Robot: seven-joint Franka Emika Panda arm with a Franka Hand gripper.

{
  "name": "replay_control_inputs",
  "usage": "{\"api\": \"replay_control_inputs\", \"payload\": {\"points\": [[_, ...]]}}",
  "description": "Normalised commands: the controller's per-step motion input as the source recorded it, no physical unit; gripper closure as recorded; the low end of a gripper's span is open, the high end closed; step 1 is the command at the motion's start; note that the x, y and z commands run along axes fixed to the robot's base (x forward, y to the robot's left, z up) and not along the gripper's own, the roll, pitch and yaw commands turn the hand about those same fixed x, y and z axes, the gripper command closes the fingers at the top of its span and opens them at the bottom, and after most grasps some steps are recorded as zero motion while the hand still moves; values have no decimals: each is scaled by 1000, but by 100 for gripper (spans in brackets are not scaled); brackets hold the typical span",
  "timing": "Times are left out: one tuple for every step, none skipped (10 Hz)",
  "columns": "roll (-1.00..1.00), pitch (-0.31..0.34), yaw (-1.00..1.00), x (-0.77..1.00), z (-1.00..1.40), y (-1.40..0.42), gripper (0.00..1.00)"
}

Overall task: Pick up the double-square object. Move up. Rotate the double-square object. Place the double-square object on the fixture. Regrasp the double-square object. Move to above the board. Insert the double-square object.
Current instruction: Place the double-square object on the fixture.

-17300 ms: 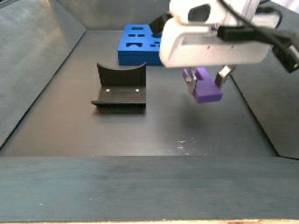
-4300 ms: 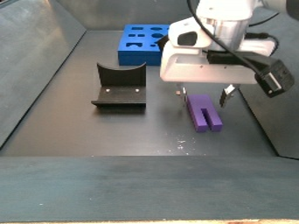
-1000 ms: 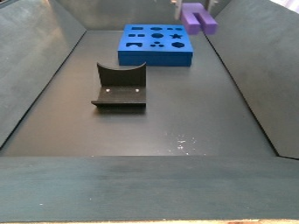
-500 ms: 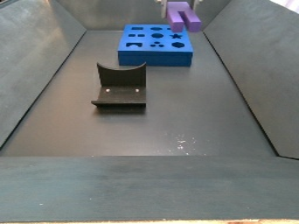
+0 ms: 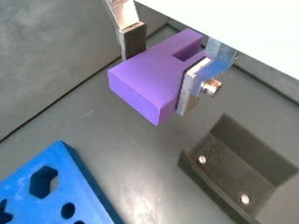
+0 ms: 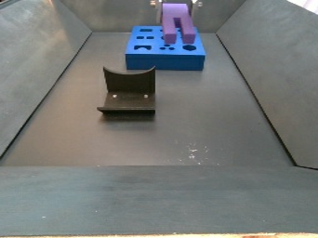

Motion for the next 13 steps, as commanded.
{"api": "replay_control_inputs", "payload": {"points": [[-1000, -25, -199, 1000, -21, 226, 100], [-1000, -23, -192, 1000, -28, 195, 100], [-1000, -22, -183, 1000, -28, 171, 100], [-1000, -20, -174, 1000, -29, 144, 100], [-1000, -20, -166, 1000, -31, 127, 100], [-914, -18, -147, 1000, -33, 111, 100], [-708, -14, -109, 1000, -34, 98, 100], [-551, -10, -90, 935, -31, 82, 100], [-446, -4, -79, 886, -31, 74, 100], [-261, 11, -62, 784, -24, 52, 100], [-197, 14, -56, 701, -17, 41, 100], [-176, 20, -45, 580, -24, 43, 100], [-170, 30, -43, 524, -25, 40, 100]]}}
